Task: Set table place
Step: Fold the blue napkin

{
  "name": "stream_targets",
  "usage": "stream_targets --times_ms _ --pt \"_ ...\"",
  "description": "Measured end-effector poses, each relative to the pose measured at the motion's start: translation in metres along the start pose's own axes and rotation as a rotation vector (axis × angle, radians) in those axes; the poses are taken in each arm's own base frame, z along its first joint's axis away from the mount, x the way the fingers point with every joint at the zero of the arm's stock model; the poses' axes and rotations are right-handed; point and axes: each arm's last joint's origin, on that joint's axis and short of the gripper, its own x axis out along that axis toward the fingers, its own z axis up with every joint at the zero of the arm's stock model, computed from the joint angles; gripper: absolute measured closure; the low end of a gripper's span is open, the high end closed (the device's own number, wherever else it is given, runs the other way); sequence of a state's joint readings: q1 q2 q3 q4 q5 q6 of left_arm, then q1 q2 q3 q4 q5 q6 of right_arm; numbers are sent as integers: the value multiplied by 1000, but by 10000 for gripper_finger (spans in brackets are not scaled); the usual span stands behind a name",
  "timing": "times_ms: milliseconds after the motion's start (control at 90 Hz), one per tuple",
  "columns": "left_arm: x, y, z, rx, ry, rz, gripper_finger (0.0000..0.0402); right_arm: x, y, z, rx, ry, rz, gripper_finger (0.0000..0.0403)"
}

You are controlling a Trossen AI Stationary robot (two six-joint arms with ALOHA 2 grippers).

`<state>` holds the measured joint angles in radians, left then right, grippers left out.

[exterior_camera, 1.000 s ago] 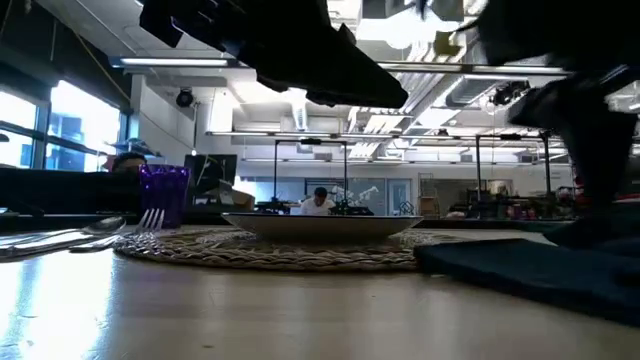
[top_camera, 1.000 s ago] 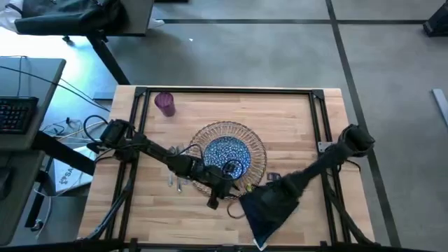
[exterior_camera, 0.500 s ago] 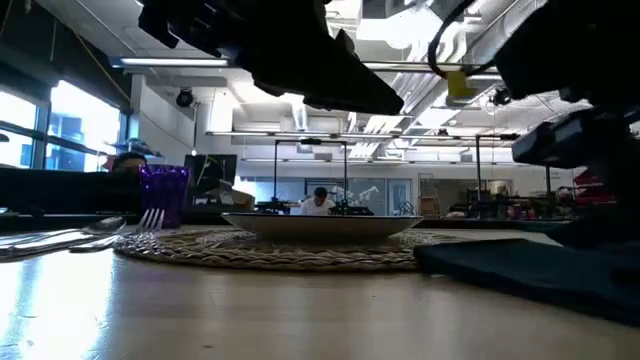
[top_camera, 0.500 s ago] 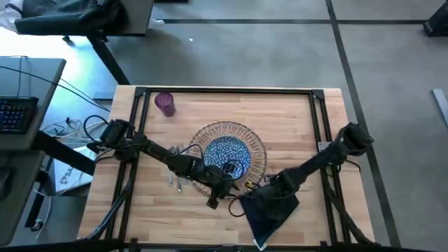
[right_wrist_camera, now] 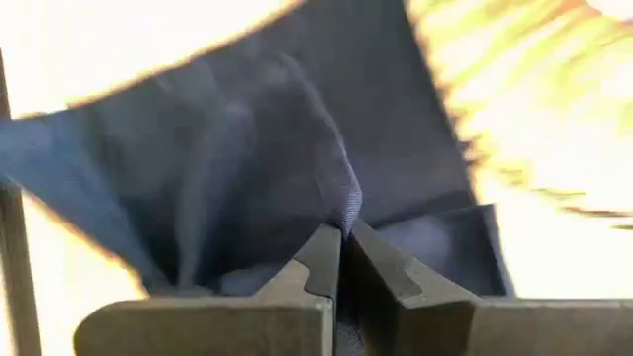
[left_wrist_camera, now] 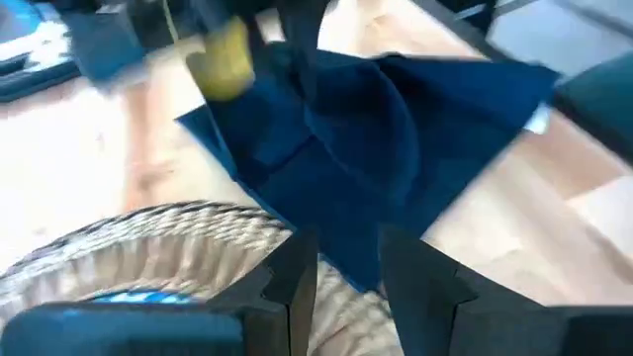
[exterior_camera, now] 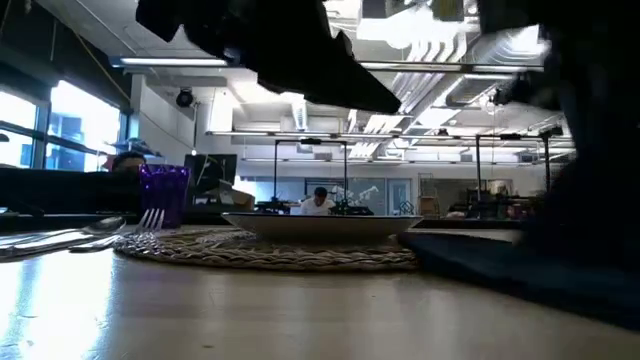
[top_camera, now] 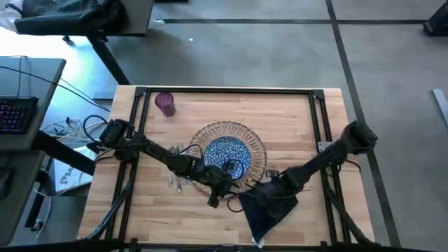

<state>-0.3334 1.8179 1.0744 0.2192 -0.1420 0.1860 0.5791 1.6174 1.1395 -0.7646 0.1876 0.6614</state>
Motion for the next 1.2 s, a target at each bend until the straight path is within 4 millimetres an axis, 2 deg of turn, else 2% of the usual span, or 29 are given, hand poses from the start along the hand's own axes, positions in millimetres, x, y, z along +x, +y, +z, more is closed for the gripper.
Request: stream_targets --times_ms 200,289,367,444,556,756,889,1067,1200 --pt "-28 7 25 -1 -44 294 310 -79 -7 -14 232 -431 -307 403" --pt "-33 12 29 -19 -56 340 310 -96 -5 -14 252 -588 -396 403" --pt "-33 17 29 -37 -60 351 310 -104 0 -9 242 -677 -435 403" --pt "-33 20 28 -55 -64 358 309 -103 6 -2 208 -708 -450 403" --pt "-33 24 28 -65 -69 359 306 -92 16 4 125 -648 -426 403" --pt "-33 24 35 -76 -164 242 296 -66 28 4 97 -549 -409 403" --pt "-27 31 31 -151 -181 180 286 -54 32 3 83 -515 -421 403" --pt "-14 39 18 -204 -134 223 265 -51 33 3 88 -502 -416 403" --pt "-19 37 15 -186 -58 293 255 -50 34 2 93 -485 -403 403"
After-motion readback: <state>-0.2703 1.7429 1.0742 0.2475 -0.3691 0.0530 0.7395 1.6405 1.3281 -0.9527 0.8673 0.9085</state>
